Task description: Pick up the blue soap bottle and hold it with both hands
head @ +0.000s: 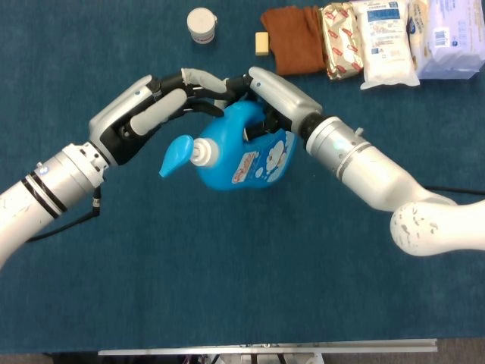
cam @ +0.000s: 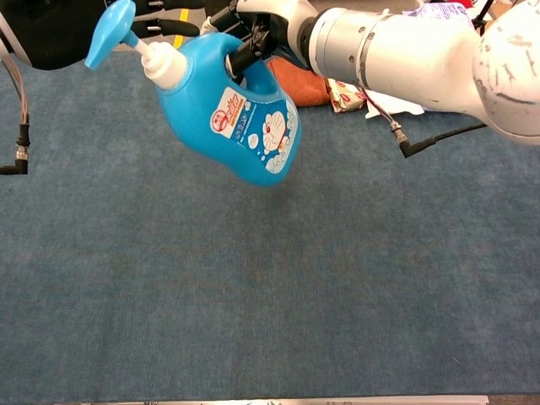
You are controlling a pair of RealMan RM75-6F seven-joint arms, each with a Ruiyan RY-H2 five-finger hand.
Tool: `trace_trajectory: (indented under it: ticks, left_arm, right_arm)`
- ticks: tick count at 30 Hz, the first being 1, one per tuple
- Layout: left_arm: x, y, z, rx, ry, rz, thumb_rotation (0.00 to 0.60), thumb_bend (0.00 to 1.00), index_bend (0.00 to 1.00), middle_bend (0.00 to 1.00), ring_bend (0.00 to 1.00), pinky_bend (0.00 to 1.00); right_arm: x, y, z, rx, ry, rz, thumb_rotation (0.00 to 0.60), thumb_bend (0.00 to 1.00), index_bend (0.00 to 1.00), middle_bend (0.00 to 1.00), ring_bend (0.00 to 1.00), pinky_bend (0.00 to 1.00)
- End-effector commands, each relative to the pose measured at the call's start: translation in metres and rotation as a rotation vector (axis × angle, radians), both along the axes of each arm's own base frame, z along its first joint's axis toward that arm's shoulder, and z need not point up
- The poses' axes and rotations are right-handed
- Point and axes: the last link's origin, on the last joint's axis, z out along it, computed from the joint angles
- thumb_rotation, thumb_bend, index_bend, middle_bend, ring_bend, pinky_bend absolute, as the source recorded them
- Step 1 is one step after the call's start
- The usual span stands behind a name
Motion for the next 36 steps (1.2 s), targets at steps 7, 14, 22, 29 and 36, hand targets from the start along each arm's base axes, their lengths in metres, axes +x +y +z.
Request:
trace_trajectory:
  ticks: [7, 14, 22, 29, 36]
  left_arm:
    - [-0.003, 0.003, 0.002, 0.014, -0.002, 0.014, 0.189, 0.31, 0.26, 0.25, 0.18, 0.27]
    - [-0.008, 0.010, 0.008, 0.051, 0.007, 0.039, 0.191, 0.31, 0.25, 0.24, 0.16, 0.26]
    - [-0.018, 0.020, 0.014, 0.101, 0.029, 0.085, 0.190, 0.31, 0.24, 0.21, 0.13, 0.24]
    - [-0.029, 0.028, 0.020, 0.142, 0.056, 0.124, 0.191, 0.31, 0.24, 0.21, 0.12, 0.24]
    - [-0.042, 0.029, 0.030, 0.206, 0.105, 0.140, 0.201, 0.31, 0.24, 0.21, 0.12, 0.24]
  right_arm:
    - [-0.002, 0.000, 0.001, 0.003, 0.000, -0.002, 0.600, 0.55, 0.61, 0.50, 0.40, 0.45]
    - [-0.004, 0.000, 0.004, 0.008, -0.009, -0.003, 0.600, 0.54, 0.61, 0.50, 0.40, 0.45]
    - [-0.014, 0.002, 0.010, 0.000, -0.010, -0.005, 0.600, 0.54, 0.62, 0.50, 0.40, 0.45]
    - [-0.028, 0.004, 0.016, -0.013, -0.029, -0.035, 0.600, 0.55, 0.66, 0.53, 0.43, 0.48]
    - [-0.046, 0.006, 0.029, -0.052, -0.088, -0.089, 0.600, 0.56, 0.70, 0.56, 0.47, 0.52]
